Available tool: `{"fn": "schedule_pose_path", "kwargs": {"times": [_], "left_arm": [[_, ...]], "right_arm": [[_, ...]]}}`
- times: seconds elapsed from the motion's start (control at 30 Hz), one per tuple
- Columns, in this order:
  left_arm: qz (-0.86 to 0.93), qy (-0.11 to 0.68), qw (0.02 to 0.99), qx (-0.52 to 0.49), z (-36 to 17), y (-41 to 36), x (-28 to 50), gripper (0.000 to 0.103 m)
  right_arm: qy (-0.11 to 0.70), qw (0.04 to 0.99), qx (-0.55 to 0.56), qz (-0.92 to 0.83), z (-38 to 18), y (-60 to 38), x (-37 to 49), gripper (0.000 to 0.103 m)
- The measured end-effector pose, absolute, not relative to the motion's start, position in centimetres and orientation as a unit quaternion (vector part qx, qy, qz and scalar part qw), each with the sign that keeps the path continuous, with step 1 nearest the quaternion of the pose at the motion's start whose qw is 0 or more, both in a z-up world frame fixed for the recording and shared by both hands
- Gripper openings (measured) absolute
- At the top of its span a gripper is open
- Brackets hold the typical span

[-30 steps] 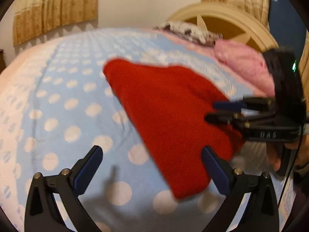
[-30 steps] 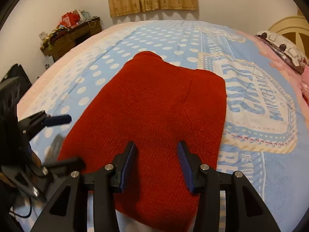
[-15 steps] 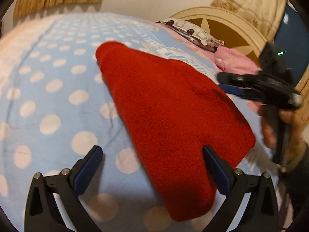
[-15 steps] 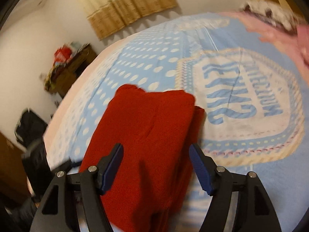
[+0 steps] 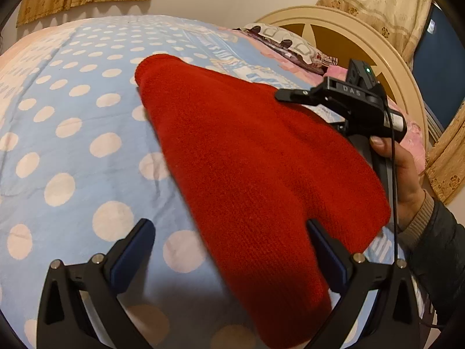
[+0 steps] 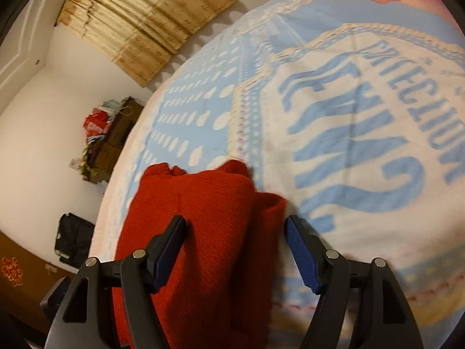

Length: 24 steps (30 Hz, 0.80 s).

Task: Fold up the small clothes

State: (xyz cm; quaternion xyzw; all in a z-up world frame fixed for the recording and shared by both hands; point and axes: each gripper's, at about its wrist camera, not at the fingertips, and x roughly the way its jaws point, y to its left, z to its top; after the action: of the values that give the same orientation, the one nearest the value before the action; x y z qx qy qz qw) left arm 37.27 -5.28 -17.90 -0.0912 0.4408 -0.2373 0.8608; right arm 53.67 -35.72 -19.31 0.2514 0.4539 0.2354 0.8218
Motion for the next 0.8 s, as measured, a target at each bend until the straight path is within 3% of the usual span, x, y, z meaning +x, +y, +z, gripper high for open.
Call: {"fn": "schedule_pose_path", "kwargs": {"times": [0.23,0.6,0.67,0.7,0.8], "left_arm": [[-0.239,0.442,0.860,-0.087,-17.9,-5.7,38.0,0.103],[-0.246,0.445,0.857,-0.090,-17.8,-5.5,38.0,0.103],[-0.259,0.441,0.854,-0.094,-17.6,-5.5,37.8,0.091],[-0.276,0.440,0.848,-0.101,-17.5,-5.5,37.7,0.078],[-0.280,0.436,0.849,-0.101,-17.3,-5.5,37.2,0.069]], "right_arm": [[0.451,0.809,0.263,0.270,-19.9,-34.5,54.7,0.071],[0.446,0.808,0.261,0.284,-20.1,-33.7,54.1,0.040],[0.444,0.814,0.249,0.280,-19.7,-33.3,53.8,0.037],[0.441,0.817,0.244,0.279,-19.5,-33.2,53.6,0.035],[0.432,0.825,0.234,0.280,-18.7,-32.8,53.1,0.034]]}}
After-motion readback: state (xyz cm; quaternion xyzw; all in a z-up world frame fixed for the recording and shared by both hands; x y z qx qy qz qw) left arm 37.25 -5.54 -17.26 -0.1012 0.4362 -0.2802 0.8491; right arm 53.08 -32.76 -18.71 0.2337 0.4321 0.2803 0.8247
